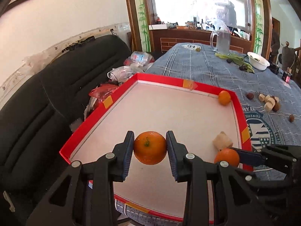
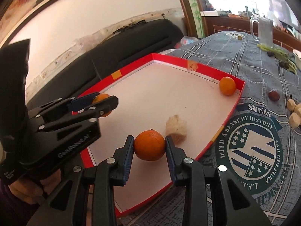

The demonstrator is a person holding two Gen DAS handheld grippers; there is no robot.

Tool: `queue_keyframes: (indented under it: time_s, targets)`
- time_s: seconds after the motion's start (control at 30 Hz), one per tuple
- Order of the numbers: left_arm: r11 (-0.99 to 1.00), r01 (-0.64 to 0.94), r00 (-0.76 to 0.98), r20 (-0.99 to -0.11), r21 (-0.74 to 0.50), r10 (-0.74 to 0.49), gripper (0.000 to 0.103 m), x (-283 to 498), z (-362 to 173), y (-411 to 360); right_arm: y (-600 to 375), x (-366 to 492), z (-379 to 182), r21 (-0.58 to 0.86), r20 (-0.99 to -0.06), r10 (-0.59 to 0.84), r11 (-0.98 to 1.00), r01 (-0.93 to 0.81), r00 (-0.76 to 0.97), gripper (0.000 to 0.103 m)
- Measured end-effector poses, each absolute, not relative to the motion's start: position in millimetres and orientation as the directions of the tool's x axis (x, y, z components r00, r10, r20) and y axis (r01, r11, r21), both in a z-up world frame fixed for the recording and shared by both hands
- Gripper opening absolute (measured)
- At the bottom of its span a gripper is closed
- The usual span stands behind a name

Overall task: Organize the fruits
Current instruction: 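Carry both oranges over the red tray and open both grippers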

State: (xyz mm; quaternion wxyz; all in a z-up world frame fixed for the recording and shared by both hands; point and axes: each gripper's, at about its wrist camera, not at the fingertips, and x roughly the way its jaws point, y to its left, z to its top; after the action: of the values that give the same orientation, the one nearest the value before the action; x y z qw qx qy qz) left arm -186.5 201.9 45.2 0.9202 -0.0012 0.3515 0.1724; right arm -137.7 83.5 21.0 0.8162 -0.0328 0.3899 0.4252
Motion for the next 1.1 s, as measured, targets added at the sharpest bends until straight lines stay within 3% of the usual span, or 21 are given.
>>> queue_keyframes:
  time_s: [0.23, 0.3, 0.47, 0.57, 1.1]
  targets:
    - [0.934, -0.323, 0.656, -0.675, 0.152, 0.337, 0.038, -179, 35, 199, 80, -136, 19, 0.280, -0.664, 0.671, 0.633, -0.722, 0.331, 0.034]
    - [0.932, -0.329, 0.644, -0.685, 0.153, 0.340, 0.038, -177, 34, 199, 79, -135, 21, 0.285, -0.662, 0.676, 0.627, -0.725, 0.324, 0.039]
    - [0.920, -0.355, 0.636, -0.679, 0.164, 0.367, 0.067, -178, 37, 201, 63, -134, 31, 0.313, -0.631, 0.697, 0.631, -0.710, 0.342, 0.044]
    - [0.912, -0.372, 0.646, -0.658, 0.172, 0.387, 0.077, -180, 44, 200, 47, -128, 38, 0.324, -0.612, 0.699, 0.649, -0.688, 0.371, 0.044]
    - [0.941, -0.251, 0.728, -0.597, 0.227, 0.338, 0.085, -177, 69, 145, -103, -81, 51, 0.394, -0.575, 0.574, 0.819, -0.417, 0.584, 0.045]
